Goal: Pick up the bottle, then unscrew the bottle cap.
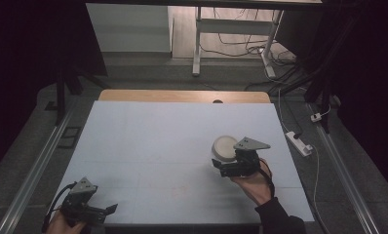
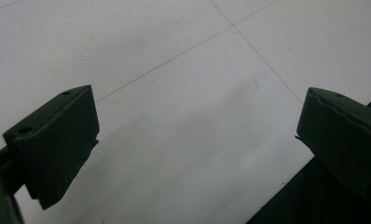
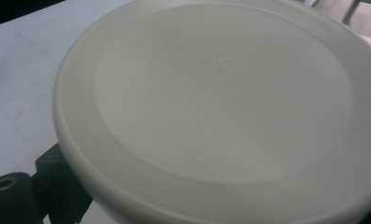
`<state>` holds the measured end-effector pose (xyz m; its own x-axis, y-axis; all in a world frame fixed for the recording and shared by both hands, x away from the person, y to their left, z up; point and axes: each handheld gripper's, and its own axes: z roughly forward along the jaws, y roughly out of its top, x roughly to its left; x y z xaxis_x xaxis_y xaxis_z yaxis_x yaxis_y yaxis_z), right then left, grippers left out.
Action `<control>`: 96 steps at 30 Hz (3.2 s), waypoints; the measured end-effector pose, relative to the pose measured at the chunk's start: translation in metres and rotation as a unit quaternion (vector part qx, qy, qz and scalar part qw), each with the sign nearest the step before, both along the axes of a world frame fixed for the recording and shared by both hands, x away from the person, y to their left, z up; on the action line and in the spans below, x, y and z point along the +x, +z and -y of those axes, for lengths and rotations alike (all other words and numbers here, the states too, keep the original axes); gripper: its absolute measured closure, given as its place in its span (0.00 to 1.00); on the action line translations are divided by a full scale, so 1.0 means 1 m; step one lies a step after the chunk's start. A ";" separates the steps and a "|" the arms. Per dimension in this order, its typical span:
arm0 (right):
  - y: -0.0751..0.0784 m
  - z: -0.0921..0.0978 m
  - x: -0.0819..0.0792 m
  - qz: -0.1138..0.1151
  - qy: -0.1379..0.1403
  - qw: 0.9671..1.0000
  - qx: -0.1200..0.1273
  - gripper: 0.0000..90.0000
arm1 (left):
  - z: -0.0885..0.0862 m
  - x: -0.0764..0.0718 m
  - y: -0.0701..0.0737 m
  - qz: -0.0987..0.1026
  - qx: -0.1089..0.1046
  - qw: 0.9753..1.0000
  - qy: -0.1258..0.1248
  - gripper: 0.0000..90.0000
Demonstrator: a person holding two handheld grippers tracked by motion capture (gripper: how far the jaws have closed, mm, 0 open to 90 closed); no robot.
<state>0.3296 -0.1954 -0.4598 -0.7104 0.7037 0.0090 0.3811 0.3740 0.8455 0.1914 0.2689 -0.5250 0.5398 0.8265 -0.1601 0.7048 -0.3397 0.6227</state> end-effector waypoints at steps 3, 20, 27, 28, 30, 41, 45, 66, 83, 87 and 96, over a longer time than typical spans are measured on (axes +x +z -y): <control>0.000 -0.006 -0.003 0.000 0.008 1.000 0.003 0.06 | 0.000 0.000 0.000 0.000 0.000 1.000 0.000 0.00; -0.007 -0.043 -0.021 -0.009 0.060 0.998 -0.005 0.06 | 0.000 0.000 0.000 0.000 -0.002 1.000 0.000 0.00; -0.008 -0.056 -0.029 -0.010 0.080 0.997 -0.008 0.06 | 0.000 0.000 0.000 -0.001 -0.002 1.000 0.000 0.00; -0.009 -0.058 -0.030 -0.010 0.083 0.996 -0.009 0.06 | 0.000 0.000 0.000 -0.001 -0.002 1.000 0.000 0.00; -0.010 -0.062 -0.032 -0.012 0.088 0.996 -0.009 0.06 | 0.000 0.000 0.000 -0.001 -0.002 1.000 0.000 0.00; -0.014 -0.079 -0.043 -0.012 0.115 0.993 -0.012 0.06 | 0.000 0.000 0.000 -0.003 -0.002 1.000 -0.001 0.00; -0.015 -0.084 -0.046 -0.012 0.124 0.992 -0.015 0.06 | 0.000 0.001 0.000 -0.003 -0.002 1.000 -0.001 0.00; -0.017 -0.085 -0.047 -0.008 0.130 0.991 -0.019 0.07 | -0.004 0.001 0.000 -0.005 -0.020 1.000 0.003 0.00; -0.016 -0.085 -0.047 -0.013 0.140 0.990 -0.013 0.06 | 0.005 0.007 0.015 0.042 -0.056 0.997 -0.034 0.00; -0.015 -0.084 -0.047 -0.013 0.143 0.990 -0.012 0.06 | 0.012 0.012 0.019 0.059 -0.063 0.994 -0.062 0.00; -0.015 -0.084 -0.049 -0.011 0.155 0.988 -0.013 0.06 | 0.038 0.032 0.036 0.092 -0.077 0.984 -0.134 0.00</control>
